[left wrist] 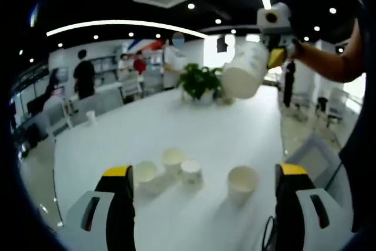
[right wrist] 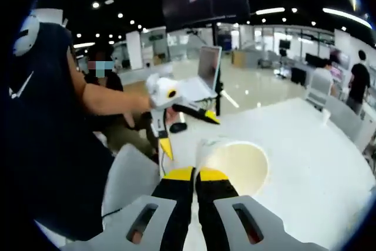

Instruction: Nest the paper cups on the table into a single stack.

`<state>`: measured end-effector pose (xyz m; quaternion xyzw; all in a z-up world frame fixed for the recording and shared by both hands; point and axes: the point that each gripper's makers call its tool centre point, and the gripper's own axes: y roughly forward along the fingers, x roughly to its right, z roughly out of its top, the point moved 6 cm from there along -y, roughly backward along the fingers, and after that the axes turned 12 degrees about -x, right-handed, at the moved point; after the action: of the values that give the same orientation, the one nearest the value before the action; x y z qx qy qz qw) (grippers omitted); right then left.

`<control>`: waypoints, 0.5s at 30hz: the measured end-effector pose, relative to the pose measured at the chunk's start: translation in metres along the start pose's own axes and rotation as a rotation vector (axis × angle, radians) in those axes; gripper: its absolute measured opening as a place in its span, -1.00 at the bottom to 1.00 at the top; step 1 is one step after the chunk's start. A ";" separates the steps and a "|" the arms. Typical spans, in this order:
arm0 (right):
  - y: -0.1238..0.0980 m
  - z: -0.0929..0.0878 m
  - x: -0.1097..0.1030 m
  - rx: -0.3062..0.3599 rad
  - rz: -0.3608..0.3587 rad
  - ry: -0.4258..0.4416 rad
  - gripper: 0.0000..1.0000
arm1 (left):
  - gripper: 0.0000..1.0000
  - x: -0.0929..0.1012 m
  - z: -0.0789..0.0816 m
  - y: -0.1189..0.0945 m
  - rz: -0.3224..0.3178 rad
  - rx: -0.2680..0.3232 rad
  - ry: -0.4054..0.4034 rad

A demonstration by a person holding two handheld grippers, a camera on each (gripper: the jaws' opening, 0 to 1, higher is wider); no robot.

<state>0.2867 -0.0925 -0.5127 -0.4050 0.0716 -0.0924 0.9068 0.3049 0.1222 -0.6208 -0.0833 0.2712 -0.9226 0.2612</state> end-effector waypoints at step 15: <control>0.032 0.012 -0.012 -0.511 -0.028 -0.086 -1.00 | 0.97 -0.010 -0.035 -0.011 0.079 -0.054 -0.023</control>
<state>0.2811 -0.0602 -0.5281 -0.6253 0.0483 -0.0663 0.7761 0.2982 0.1518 -0.6446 -0.0901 0.2964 -0.9029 0.2980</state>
